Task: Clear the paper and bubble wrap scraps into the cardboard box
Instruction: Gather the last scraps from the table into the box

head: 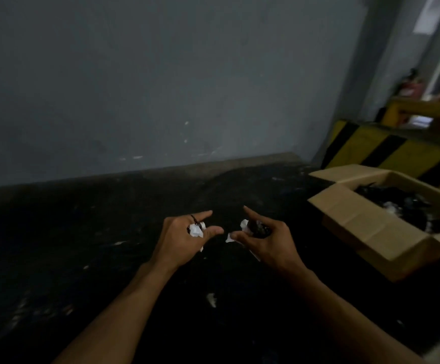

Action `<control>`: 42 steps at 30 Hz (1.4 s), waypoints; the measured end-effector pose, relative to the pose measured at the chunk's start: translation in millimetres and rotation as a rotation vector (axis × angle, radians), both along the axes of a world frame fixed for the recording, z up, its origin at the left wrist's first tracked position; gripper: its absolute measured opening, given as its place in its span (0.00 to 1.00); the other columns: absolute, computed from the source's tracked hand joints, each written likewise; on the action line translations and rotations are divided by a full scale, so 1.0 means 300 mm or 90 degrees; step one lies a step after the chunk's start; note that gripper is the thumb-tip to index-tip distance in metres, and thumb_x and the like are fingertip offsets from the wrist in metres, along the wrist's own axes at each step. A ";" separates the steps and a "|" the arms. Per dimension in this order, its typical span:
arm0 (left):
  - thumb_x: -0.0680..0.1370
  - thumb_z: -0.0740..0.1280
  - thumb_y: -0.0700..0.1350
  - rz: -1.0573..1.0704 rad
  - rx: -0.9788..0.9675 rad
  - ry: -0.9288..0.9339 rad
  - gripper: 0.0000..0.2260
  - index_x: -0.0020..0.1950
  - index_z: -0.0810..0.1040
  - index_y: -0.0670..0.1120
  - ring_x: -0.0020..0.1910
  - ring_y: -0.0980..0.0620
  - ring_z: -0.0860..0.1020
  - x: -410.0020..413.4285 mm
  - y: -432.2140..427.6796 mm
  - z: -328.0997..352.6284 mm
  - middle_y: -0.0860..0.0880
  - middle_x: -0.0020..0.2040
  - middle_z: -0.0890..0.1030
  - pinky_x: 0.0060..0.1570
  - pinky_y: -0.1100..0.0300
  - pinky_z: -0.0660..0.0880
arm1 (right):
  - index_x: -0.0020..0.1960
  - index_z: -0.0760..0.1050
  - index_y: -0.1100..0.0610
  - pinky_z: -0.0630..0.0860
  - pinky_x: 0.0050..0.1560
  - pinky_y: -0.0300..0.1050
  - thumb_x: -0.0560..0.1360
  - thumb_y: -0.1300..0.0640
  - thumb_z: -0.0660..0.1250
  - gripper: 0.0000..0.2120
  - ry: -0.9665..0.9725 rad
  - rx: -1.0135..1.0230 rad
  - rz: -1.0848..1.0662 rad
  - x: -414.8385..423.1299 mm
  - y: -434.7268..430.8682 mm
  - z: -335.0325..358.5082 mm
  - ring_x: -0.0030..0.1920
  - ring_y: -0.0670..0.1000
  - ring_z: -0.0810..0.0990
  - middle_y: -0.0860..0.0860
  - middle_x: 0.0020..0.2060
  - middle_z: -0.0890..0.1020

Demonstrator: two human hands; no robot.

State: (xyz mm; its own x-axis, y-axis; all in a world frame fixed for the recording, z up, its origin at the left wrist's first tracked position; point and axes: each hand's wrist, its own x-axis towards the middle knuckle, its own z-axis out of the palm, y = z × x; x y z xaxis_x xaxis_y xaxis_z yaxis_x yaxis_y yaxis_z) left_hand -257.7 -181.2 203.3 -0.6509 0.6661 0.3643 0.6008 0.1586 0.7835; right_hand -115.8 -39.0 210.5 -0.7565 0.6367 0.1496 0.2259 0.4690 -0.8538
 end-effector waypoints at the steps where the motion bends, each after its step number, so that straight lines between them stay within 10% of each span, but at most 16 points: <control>1: 0.67 0.75 0.53 -0.018 0.000 0.007 0.24 0.62 0.78 0.49 0.55 0.62 0.76 0.031 0.055 0.016 0.48 0.59 0.81 0.59 0.64 0.72 | 0.71 0.65 0.43 0.67 0.63 0.40 0.67 0.49 0.76 0.35 0.002 0.011 -0.021 0.047 0.038 0.018 0.68 0.46 0.70 0.47 0.68 0.73; 9: 0.64 0.73 0.59 -0.149 0.072 0.040 0.27 0.59 0.81 0.47 0.42 0.71 0.78 0.425 0.536 0.126 0.52 0.48 0.84 0.43 0.78 0.72 | 0.68 0.71 0.44 0.71 0.65 0.44 0.65 0.46 0.77 0.33 0.055 0.048 -0.173 0.546 0.413 0.125 0.62 0.47 0.76 0.50 0.63 0.78; 16: 0.64 0.73 0.62 -0.183 0.118 0.084 0.25 0.53 0.84 0.47 0.44 0.64 0.80 0.888 0.983 0.190 0.50 0.50 0.85 0.46 0.69 0.76 | 0.67 0.74 0.47 0.75 0.63 0.46 0.64 0.44 0.78 0.33 0.093 0.048 -0.226 1.065 0.813 0.210 0.59 0.44 0.78 0.46 0.62 0.79; 20: 0.65 0.74 0.59 -0.181 0.130 0.101 0.22 0.50 0.85 0.45 0.48 0.62 0.80 1.049 1.175 0.242 0.50 0.51 0.84 0.49 0.66 0.76 | 0.65 0.76 0.50 0.75 0.39 0.33 0.63 0.42 0.78 0.33 0.111 0.065 -0.254 1.240 0.998 0.236 0.43 0.40 0.81 0.48 0.53 0.84; 24: 0.66 0.72 0.62 -0.184 0.133 0.122 0.23 0.51 0.85 0.46 0.49 0.61 0.80 1.117 1.327 0.271 0.50 0.51 0.84 0.50 0.65 0.77 | 0.57 0.79 0.45 0.81 0.45 0.41 0.64 0.45 0.78 0.22 0.138 0.067 -0.272 1.284 1.158 0.258 0.44 0.38 0.82 0.37 0.48 0.82; 31: 0.68 0.74 0.57 -0.156 0.145 0.116 0.18 0.52 0.84 0.47 0.36 0.72 0.77 1.048 1.568 0.286 0.56 0.43 0.83 0.36 0.80 0.69 | 0.67 0.73 0.47 0.78 0.58 0.51 0.63 0.43 0.77 0.34 0.149 0.097 -0.252 1.185 1.404 0.254 0.57 0.45 0.79 0.47 0.61 0.79; 38: 0.68 0.75 0.57 -0.159 0.184 0.104 0.20 0.52 0.85 0.44 0.38 0.59 0.81 0.923 1.858 0.260 0.48 0.43 0.86 0.39 0.64 0.78 | 0.67 0.74 0.50 0.72 0.43 0.25 0.65 0.46 0.77 0.32 0.120 0.140 -0.270 1.113 1.665 0.263 0.42 0.30 0.74 0.46 0.61 0.79; 42: 0.68 0.75 0.56 -0.152 0.184 0.069 0.17 0.50 0.85 0.45 0.39 0.67 0.79 0.881 1.931 0.197 0.53 0.43 0.84 0.40 0.78 0.71 | 0.67 0.74 0.50 0.76 0.47 0.32 0.65 0.44 0.77 0.33 0.090 0.127 -0.254 1.034 1.771 0.228 0.44 0.31 0.76 0.45 0.60 0.80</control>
